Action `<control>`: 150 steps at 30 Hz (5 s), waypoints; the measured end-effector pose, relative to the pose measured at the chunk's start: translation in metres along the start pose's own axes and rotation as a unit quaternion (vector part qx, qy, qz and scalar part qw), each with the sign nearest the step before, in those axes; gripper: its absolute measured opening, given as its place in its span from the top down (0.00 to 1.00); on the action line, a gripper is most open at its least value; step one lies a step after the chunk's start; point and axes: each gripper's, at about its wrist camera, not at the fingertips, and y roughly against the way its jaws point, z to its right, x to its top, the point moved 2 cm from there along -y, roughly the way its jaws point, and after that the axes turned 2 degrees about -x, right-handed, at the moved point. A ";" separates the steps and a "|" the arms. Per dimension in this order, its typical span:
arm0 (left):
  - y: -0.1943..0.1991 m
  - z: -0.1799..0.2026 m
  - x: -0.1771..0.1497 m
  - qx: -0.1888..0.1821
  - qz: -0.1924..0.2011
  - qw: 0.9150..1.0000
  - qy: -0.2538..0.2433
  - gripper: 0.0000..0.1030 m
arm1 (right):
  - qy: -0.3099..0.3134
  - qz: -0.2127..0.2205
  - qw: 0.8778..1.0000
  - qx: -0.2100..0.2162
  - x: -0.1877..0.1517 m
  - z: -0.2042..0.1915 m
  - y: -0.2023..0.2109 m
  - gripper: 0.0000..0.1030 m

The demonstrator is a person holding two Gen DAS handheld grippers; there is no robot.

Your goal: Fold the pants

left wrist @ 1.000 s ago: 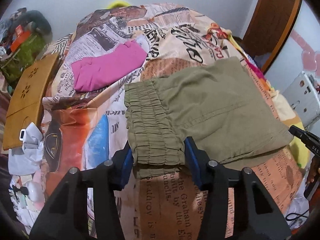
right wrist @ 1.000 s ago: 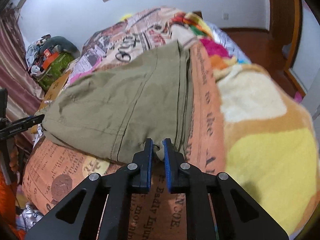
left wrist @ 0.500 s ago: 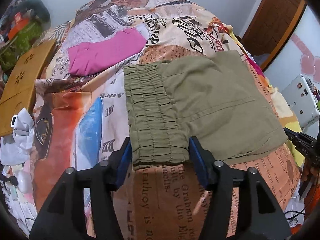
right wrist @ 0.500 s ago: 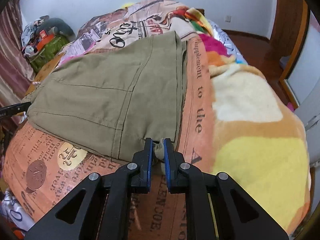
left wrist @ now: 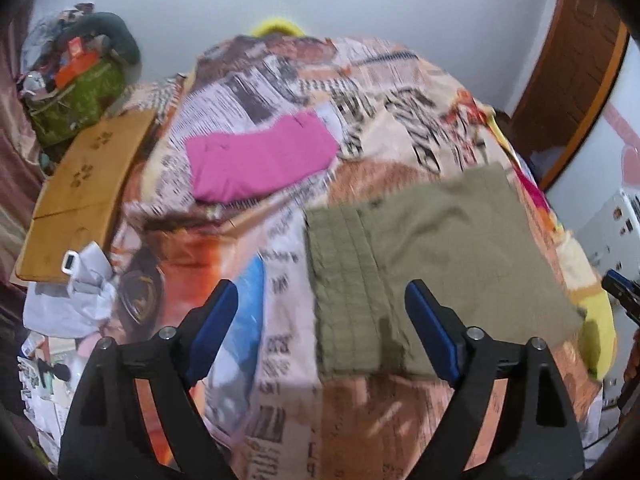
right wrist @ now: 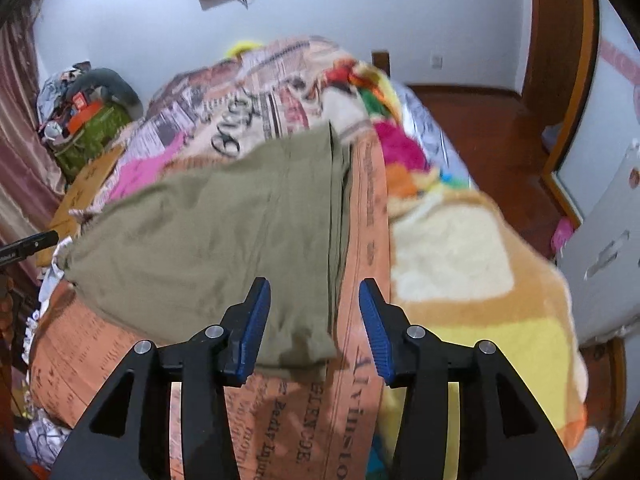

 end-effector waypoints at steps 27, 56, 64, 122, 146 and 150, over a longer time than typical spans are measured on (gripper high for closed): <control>-0.113 -0.014 0.078 0.016 -0.056 0.998 0.010 0.07 | 0.025 0.038 0.999 0.018 0.117 0.006 -0.092 0.38; -0.161 -0.019 0.050 0.019 -0.082 0.996 0.016 0.05 | 0.091 -0.017 0.996 -0.020 0.145 0.006 -0.229 0.93; -0.160 -0.027 0.053 0.041 -0.066 0.997 0.030 0.05 | 0.087 0.001 0.995 -0.055 0.159 0.007 -0.227 0.94; -0.162 0.058 0.048 0.010 -0.150 0.984 -0.099 0.03 | 0.178 -0.165 0.965 0.099 0.069 -0.127 -0.172 0.20; -0.091 0.022 -0.002 0.026 -0.123 0.991 -0.051 0.01 | 0.174 -0.135 0.975 0.038 0.026 -0.083 -0.102 0.19; -0.082 0.013 -0.010 0.019 -0.121 0.992 -0.025 0.01 | 0.146 -0.135 0.979 0.038 0.016 -0.070 -0.092 0.19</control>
